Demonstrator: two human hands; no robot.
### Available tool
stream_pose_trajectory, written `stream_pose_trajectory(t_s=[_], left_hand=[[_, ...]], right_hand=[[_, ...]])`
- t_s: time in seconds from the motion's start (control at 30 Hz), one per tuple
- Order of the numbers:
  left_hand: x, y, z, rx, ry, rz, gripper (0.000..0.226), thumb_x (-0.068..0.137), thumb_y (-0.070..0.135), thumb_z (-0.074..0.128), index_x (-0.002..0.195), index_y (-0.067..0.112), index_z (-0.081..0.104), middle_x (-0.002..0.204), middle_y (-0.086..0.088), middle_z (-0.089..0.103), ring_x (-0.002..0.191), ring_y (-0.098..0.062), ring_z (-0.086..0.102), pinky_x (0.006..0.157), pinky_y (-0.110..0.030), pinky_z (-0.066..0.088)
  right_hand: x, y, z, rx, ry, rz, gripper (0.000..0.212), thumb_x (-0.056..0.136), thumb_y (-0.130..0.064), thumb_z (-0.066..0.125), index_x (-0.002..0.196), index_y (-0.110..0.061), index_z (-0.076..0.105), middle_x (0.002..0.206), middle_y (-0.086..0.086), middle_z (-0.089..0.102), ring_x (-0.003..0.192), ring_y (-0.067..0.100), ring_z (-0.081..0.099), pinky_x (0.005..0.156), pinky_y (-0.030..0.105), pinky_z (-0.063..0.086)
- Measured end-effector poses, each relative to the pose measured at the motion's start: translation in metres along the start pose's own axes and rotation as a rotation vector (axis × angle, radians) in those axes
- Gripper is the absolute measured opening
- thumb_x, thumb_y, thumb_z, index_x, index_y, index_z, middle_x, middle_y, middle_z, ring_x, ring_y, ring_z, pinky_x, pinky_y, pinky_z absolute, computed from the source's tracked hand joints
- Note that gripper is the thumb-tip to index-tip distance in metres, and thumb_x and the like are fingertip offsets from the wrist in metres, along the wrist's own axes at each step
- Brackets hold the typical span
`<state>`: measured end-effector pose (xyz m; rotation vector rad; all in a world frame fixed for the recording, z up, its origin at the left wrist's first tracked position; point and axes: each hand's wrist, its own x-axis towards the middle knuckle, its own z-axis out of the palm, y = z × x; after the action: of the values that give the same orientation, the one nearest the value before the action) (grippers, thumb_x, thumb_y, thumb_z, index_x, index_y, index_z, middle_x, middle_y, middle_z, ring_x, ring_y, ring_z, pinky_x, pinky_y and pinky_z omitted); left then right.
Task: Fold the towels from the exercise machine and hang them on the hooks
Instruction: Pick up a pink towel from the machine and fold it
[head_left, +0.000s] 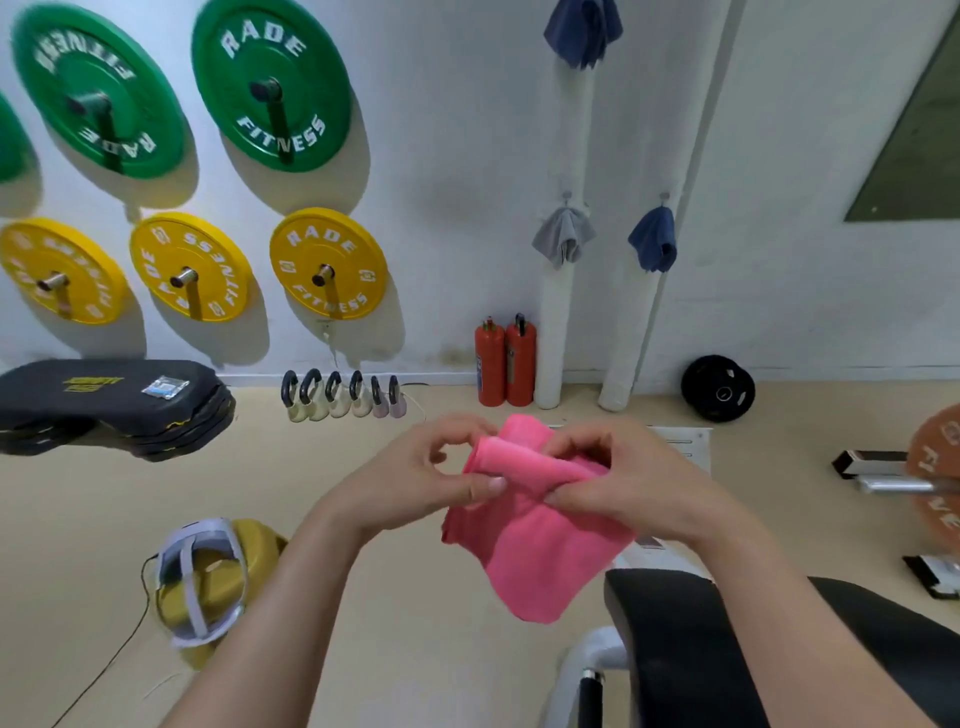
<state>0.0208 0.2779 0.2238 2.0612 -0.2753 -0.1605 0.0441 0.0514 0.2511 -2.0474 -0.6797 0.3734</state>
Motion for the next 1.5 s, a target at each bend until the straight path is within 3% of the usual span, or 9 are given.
stream_pose_trajectory(t_s=[0.13, 0.33, 0.4, 0.6, 0.67, 0.9, 1.13, 1.33, 1.5], left_hand=[[0.009, -0.001, -0.022, -0.4, -0.107, 0.062, 0.038, 0.068, 0.038, 0.081, 0.097, 0.014, 0.074, 0.09, -0.001, 0.07, 0.085, -0.015, 0.063, 0.075, -0.028, 0.05], [0.024, -0.03, -0.088, -0.534, 0.162, 0.05, 0.03, 0.064, 0.028, 0.081, 0.089, 0.012, 0.077, 0.087, -0.01, 0.074, 0.081, -0.023, 0.065, 0.077, -0.037, 0.051], [0.024, -0.037, -0.121, -0.55, 0.226, 0.066, 0.023, 0.068, 0.021, 0.078, 0.089, 0.013, 0.077, 0.088, -0.008, 0.074, 0.082, -0.022, 0.067, 0.077, -0.035, 0.053], [0.024, -0.063, -0.194, -0.535, 0.447, -0.041, 0.001, 0.075, 0.02, 0.077, 0.075, 0.02, 0.078, 0.079, -0.003, 0.073, 0.074, -0.017, 0.063, 0.074, -0.035, 0.048], [0.03, -0.073, -0.2, -0.565, 0.495, -0.075, 0.012, 0.082, 0.015, 0.07, 0.072, 0.019, 0.077, 0.08, -0.007, 0.07, 0.076, -0.019, 0.059, 0.075, -0.036, 0.045], [0.081, -0.078, -0.209, -0.782, 0.403, -0.094, 0.029, 0.094, 0.001, 0.052, 0.118, 0.014, 0.06, 0.099, -0.007, 0.066, 0.084, -0.018, 0.06, 0.079, -0.033, 0.048], [0.17, -0.043, -0.221, -0.565, 0.319, 0.024, 0.038, 0.088, -0.011, 0.048, 0.1, 0.018, 0.07, 0.095, -0.001, 0.072, 0.088, -0.015, 0.063, 0.078, -0.029, 0.048], [0.31, -0.003, -0.189, -0.146, 0.488, 0.094, 0.026, 0.09, 0.006, 0.043, 0.078, 0.019, 0.062, 0.074, 0.009, 0.06, 0.067, -0.007, 0.05, 0.057, -0.017, 0.036], [0.422, 0.019, -0.163, -0.078, 0.525, 0.087, 0.024, 0.091, 0.003, 0.036, 0.08, 0.01, 0.056, 0.073, 0.005, 0.053, 0.066, -0.006, 0.046, 0.054, -0.009, 0.035]], right_hand=[[0.026, -0.02, 0.004, 0.029, -0.041, -0.022, 0.017, 0.074, -0.008, 0.072, 0.083, -0.023, 0.073, 0.085, 0.002, 0.067, 0.082, 0.016, 0.063, 0.073, 0.028, 0.047], [0.082, -0.04, 0.032, 0.03, 0.051, 0.047, 0.01, 0.075, -0.022, 0.068, 0.083, -0.016, 0.066, 0.085, 0.011, 0.065, 0.075, 0.016, 0.06, 0.07, 0.037, 0.049], [0.1, -0.047, 0.046, -0.065, 0.025, 0.067, 0.027, 0.076, -0.036, 0.068, 0.082, -0.01, 0.067, 0.085, 0.017, 0.063, 0.074, 0.026, 0.057, 0.071, 0.043, 0.047], [0.143, -0.087, 0.06, -0.102, 0.159, 0.1, 0.021, 0.076, -0.04, 0.076, 0.069, -0.02, 0.075, 0.077, 0.017, 0.065, 0.061, 0.009, 0.047, 0.063, 0.027, 0.038], [0.159, -0.1, 0.063, -0.126, 0.207, 0.076, 0.023, 0.074, -0.038, 0.079, 0.059, -0.023, 0.069, 0.068, 0.01, 0.063, 0.059, 0.007, 0.047, 0.061, 0.027, 0.039], [0.202, -0.097, 0.055, -0.108, 0.346, 0.033, 0.021, 0.073, -0.013, 0.073, 0.069, -0.001, 0.057, 0.062, 0.0, 0.046, 0.058, 0.011, 0.041, 0.058, 0.029, 0.034], [0.243, -0.05, -0.013, -0.101, 0.387, 0.018, 0.034, 0.076, -0.006, 0.062, 0.096, -0.032, 0.053, 0.081, 0.001, 0.058, 0.065, 0.011, 0.051, 0.06, 0.026, 0.047], [0.283, -0.001, -0.114, -0.115, 0.377, -0.056, 0.022, 0.079, -0.006, 0.062, 0.082, -0.027, 0.067, 0.073, -0.002, 0.062, 0.065, 0.008, 0.053, 0.062, 0.019, 0.043], [0.322, 0.045, -0.2, -0.088, 0.433, -0.028, 0.008, 0.082, -0.017, 0.069, 0.077, -0.023, 0.069, 0.069, -0.007, 0.061, 0.063, -0.001, 0.051, 0.064, 0.017, 0.043]])
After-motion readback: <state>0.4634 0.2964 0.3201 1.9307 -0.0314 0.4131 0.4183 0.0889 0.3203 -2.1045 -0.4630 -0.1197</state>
